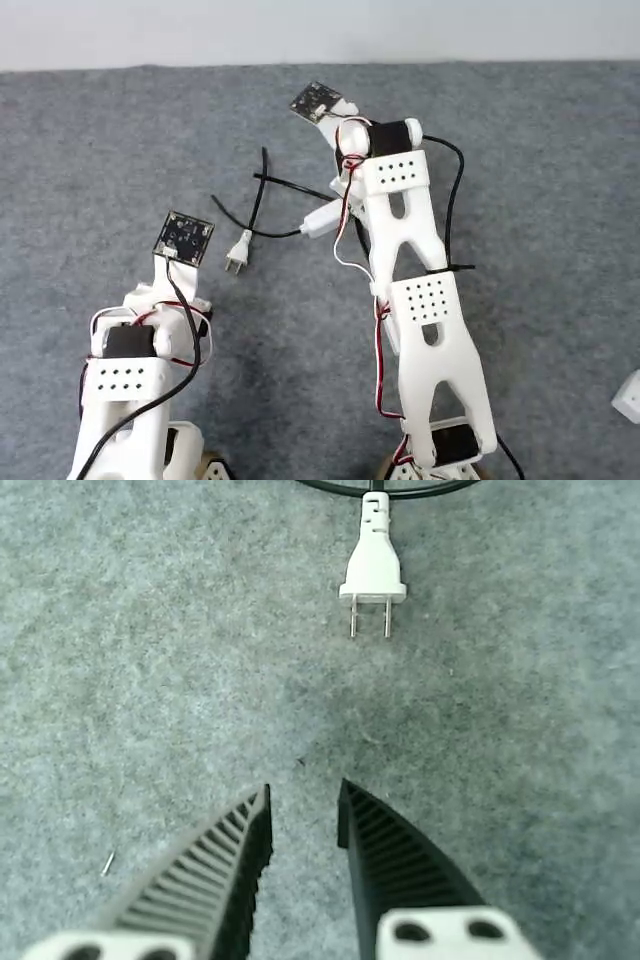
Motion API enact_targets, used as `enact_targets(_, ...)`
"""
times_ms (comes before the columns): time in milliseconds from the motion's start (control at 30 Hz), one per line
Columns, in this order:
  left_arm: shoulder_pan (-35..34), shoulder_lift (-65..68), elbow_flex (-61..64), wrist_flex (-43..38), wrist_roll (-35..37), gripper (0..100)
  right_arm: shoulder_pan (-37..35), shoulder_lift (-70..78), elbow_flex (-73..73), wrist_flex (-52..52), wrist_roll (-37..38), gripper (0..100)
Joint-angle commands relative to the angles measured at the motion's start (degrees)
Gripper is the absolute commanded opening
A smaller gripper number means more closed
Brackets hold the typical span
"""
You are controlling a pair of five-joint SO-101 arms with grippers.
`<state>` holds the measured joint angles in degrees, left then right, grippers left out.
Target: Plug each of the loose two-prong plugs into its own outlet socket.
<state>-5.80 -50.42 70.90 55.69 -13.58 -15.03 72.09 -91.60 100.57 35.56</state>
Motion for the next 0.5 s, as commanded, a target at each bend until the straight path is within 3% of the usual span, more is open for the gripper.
enact_targets(0,0.5,-0.2,-0.4,-1.2,-0.4,11,-0.4,-2.2,1.9,2.7,1.5,11.9)
enact_targets(300,0.5,0.1,-0.5,-1.2,-0.4,11,-1.7,-19.0,25.3,1.5,0.5,11.5)
enact_targets(467,0.5,0.1,-0.5,-1.2,-0.4,11,-0.3,-19.7,29.5,-3.3,2.6,11.6)
